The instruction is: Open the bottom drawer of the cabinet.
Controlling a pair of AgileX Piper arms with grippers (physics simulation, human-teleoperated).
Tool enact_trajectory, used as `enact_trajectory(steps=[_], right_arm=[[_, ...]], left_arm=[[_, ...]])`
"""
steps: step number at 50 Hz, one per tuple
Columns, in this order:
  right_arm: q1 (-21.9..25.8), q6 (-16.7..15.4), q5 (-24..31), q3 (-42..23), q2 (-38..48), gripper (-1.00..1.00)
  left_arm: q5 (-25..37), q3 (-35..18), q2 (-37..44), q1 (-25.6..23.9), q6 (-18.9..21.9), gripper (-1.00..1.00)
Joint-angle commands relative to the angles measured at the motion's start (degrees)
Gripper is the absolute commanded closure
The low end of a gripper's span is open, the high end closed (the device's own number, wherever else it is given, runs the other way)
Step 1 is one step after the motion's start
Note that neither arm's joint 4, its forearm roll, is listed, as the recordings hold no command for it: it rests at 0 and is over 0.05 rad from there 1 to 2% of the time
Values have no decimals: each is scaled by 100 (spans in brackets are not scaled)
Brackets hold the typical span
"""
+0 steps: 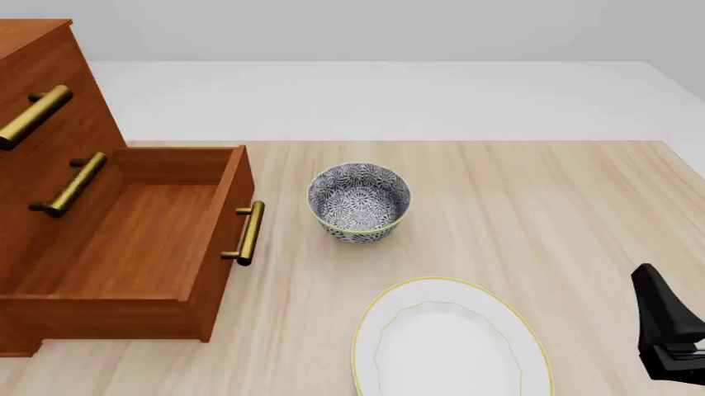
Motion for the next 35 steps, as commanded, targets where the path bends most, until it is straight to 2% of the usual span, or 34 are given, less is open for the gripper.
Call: enact_trajectory(steps=[1, 6, 12, 13, 16, 18, 19, 20, 21, 22, 24, 29, 35], right_arm=[[1, -1, 0, 0, 0, -100], [0, 0, 0, 0, -1, -100], [0, 1, 0, 0, -2, -100], [1, 0, 0, 0, -1, -100], [1, 1, 0, 0, -1, -100], [0, 0, 0, 0, 1, -100], [1, -1, 0, 0, 0, -100], [-1, 1, 0, 0, 0, -100], [-1, 0, 0, 0, 1, -100], [0, 0, 0, 0, -1, -100], [-1, -1, 0, 0, -1, -100], [1, 1, 0, 0, 1, -100], [0, -2, 0, 0, 0, -100]], left_arm=[[-72, -225, -130, 201, -139, -100], [212, -744, -130, 353, -187, -100], [750, -1262, -130, 230, -261, -100], [1086, -1789, -130, 380, -294, -100], [1700, -2381, -130, 528, -410, -100], [2243, -2971, -130, 560, -268, -100], [2659, -3471, -130, 546, -241, -100], [3390, -4293, -130, 608, -246, -100], [3660, -4510, -130, 644, -288, -100], [4115, -5061, -130, 691, -351, -100], [4127, -5080, -130, 796, -356, -100], [4127, -4942, -130, 661, -372, -100], [4128, -5013, -130, 627, -322, -100]])
